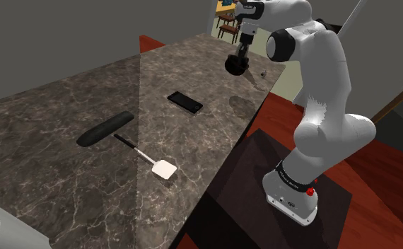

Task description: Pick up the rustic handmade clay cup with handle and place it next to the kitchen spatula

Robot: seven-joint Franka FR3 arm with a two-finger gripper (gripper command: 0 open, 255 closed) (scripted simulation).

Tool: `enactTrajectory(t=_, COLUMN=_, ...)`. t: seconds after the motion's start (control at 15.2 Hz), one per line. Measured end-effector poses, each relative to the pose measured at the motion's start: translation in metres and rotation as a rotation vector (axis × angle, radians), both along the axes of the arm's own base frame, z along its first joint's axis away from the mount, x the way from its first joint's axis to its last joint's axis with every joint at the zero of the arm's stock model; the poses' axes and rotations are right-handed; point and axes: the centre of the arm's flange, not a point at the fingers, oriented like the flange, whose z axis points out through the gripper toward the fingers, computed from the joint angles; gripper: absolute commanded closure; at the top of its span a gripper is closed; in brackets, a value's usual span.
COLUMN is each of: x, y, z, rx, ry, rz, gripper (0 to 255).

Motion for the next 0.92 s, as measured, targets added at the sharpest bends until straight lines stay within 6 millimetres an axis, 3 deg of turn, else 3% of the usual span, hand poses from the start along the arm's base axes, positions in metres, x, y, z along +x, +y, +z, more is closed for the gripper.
enactTrajectory(t=0.92, x=0.0, y=0.0, z=0.073, rx=-0.001, ry=-0.001, rz=-0.001, gripper=255)
